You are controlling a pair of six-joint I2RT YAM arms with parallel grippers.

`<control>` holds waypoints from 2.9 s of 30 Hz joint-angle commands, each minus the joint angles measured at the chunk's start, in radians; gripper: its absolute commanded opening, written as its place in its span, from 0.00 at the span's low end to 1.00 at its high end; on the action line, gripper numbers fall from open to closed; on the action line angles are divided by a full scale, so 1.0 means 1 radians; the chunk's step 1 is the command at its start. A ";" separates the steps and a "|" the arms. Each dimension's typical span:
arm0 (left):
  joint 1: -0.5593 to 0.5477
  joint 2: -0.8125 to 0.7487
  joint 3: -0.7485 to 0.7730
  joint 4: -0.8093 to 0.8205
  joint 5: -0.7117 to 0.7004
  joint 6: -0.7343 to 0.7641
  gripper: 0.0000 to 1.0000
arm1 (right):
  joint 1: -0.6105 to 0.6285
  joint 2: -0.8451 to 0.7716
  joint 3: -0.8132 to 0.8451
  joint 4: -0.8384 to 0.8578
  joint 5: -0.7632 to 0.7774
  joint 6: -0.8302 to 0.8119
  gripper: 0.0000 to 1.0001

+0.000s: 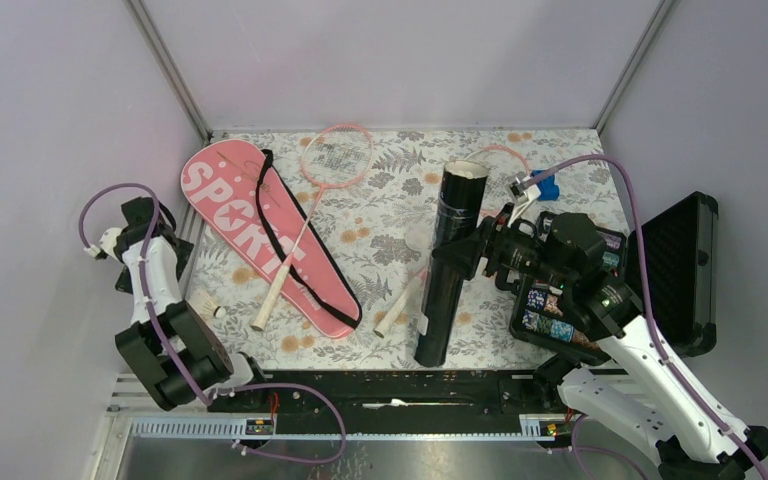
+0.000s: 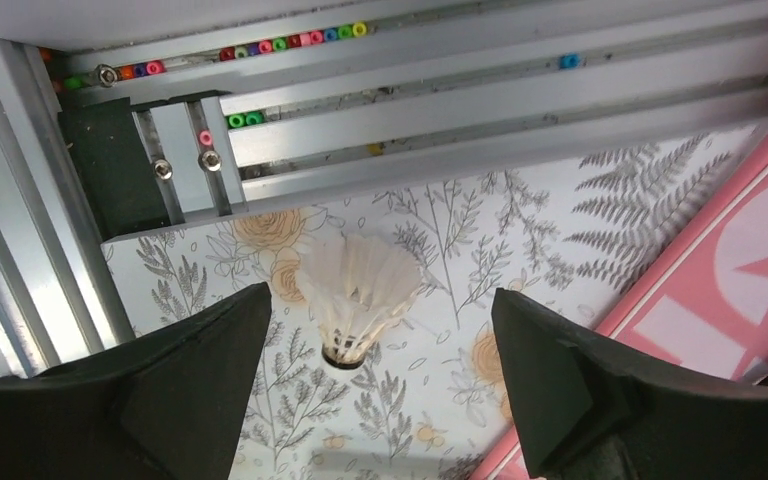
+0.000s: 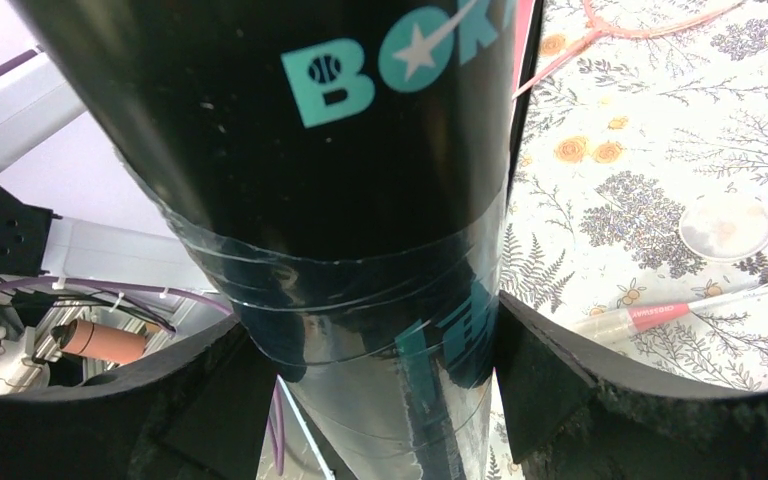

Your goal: Pack up the badminton gear

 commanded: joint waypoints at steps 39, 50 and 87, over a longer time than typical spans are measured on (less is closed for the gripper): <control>-0.005 0.044 -0.104 0.178 0.280 0.589 0.76 | -0.004 -0.103 -0.109 0.157 -0.121 0.033 0.33; 0.000 0.016 -0.068 0.103 0.328 0.603 0.21 | -0.004 -0.145 -0.055 0.077 -0.127 -0.006 0.33; -0.581 -0.261 -0.082 0.320 0.784 0.165 0.00 | -0.005 -0.139 -0.081 -0.092 0.135 -0.224 0.34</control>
